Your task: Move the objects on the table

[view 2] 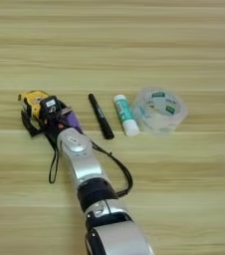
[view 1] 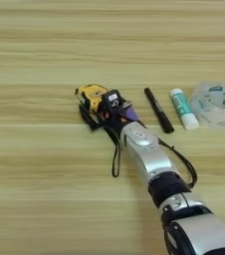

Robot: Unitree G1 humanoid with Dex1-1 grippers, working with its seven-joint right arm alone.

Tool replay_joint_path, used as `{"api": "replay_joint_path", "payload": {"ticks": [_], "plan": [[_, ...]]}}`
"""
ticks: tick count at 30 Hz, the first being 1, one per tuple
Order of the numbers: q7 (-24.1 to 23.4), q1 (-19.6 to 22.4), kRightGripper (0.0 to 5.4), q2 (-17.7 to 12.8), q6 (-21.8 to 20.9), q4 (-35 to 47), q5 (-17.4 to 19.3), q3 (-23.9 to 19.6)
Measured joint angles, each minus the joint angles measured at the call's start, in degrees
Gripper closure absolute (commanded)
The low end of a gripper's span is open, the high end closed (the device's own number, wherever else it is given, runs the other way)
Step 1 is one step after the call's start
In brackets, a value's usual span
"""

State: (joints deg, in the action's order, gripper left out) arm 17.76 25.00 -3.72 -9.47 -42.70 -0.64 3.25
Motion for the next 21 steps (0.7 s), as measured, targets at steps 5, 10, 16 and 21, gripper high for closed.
{"api": "replay_joint_path", "payload": {"ticks": [5, 10, 16, 21], "plan": [[0.34, 1.25, 1.26, 0.04, -1.21, -2.53, 0.53, -1.0], [0.3, 2.03, 1.32, 0.31, -2.53, -4.62, 1.54, -2.21], [0.1, 2.8, 1.32, 0.18, -3.28, -6.06, 2.03, -4.02], [-0.03, 3.54, 1.32, 0.12, -3.67, -6.81, 2.04, -5.26]]}}
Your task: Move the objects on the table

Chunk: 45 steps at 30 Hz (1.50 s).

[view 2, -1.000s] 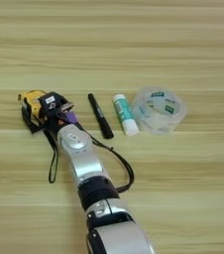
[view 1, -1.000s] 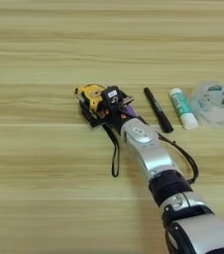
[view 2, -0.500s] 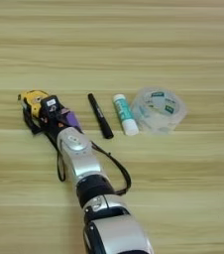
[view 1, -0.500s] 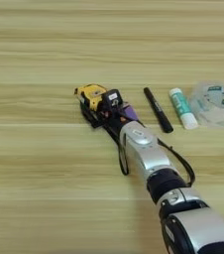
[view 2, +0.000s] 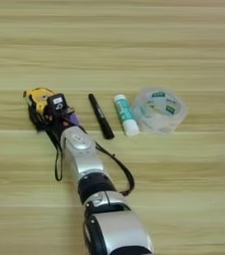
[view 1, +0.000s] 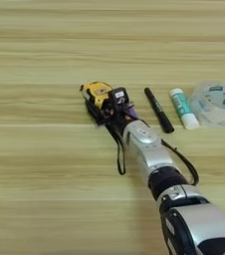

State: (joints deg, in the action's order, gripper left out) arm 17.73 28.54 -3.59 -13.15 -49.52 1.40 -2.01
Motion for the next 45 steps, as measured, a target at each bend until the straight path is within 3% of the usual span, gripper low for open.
{"api": "replay_joint_path", "payload": {"ticks": [17, 32, 33, 41, 45], "plan": [[-7.39, 3.98, 1.32, -2.91, -1.19, -6.81, -2.53, -1.19], [-9.24, 6.05, 1.32, -4.42, -1.45, -10.2, -2.88, -1.73], [-9.23, 6.05, 1.03, -4.42, -1.45, -10.2, -2.88, -1.72], [-9.18, 6.07, 0.17, -4.46, -1.44, -10.5, -2.87, -1.72], [-9.18, 6.09, 0.04, -4.46, -1.45, -10.44, -2.87, -1.72]]}}
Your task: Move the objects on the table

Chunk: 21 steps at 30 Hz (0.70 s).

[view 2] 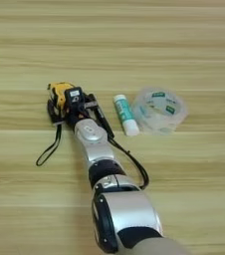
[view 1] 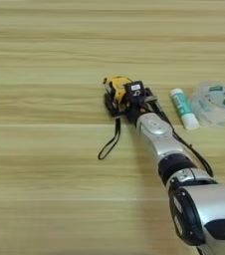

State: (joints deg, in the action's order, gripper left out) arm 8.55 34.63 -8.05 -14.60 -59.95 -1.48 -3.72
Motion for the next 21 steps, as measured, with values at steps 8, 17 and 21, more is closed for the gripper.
{"api": "replay_joint_path", "payload": {"ticks": [8, 17, 21], "plan": [[-0.97, -0.87, 0.04, -0.9, -0.29, 6.51, -1.76, 1.13], [3.35, -10.0, 0.04, -3.43, 5.38, 28.03, -0.96, 1.27], [6.09, -12.76, 0.04, -5.85, 7.31, 36.45, 0.23, 0.51]]}}
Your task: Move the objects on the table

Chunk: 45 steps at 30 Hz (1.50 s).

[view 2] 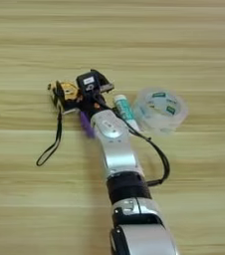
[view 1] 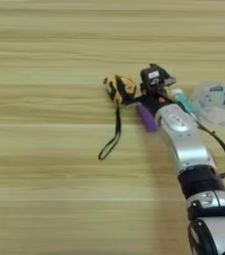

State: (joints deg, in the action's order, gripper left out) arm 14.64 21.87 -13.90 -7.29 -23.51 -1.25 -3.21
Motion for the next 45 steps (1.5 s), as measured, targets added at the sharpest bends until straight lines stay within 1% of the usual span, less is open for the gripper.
{"api": "replay_joint_path", "payload": {"ticks": [2, 6, 8, 10, 12, 13, 15, 19, 22, 23, 27, 31, 37, 40, 45], "plan": [[2.13, -2.0, 0.04, -2.66, 0.55, 4.64, 0.61, -1.3], [4.72, -4.2, 0.04, -8.14, 0.49, 7.8, 0.97, -4.24], [5.67, -4.73, 0.04, -9.06, 0.45, 8.02, 1.18, -4.93], [6.95, -5.3, 0.04, -10.62, 0.29, 8.12, 1.46, -5.83], [8.03, -5.94, 0.04, -13.17, -0.48, 7.83, 1.45, -7.37], [8.39, -6.27, 0.04, -14.64, -1.1, 7.35, 1.39, -8.31], [8.62, -6.81, 0.04, -16.61, -1.96, 5.39, 1.26, -9.3], [10.28, -7.77, 0.04, -19.35, -2.96, 0.6, 1.11, -10.79], [12.67, -8.65, 0.04, -21.07, -3.48, -2.78, 1.12, -10.98], [14.27, -8.85, 0.04, -21.92, -3.53, -4.46, 1.1, -10.9], [17.11, -8.82, 0.04, -24.09, -3.74, -7.91, 0.91, -10.71], [18.16, -8.12, 0.04, -25.52, -4.27, -10.67, -0.38, -9.74], [18.15, -6.87, 0.04, -26.25, -6.0, -13.69, -3.68, -7.25], [18.24, -6.32, 0.04, -26.86, -7.1, -15.2, -4.76, -6.17], [18.19, -4.84, 0.04, -26.95, -8.45, -18.62, -6.39, -5.03]]}}
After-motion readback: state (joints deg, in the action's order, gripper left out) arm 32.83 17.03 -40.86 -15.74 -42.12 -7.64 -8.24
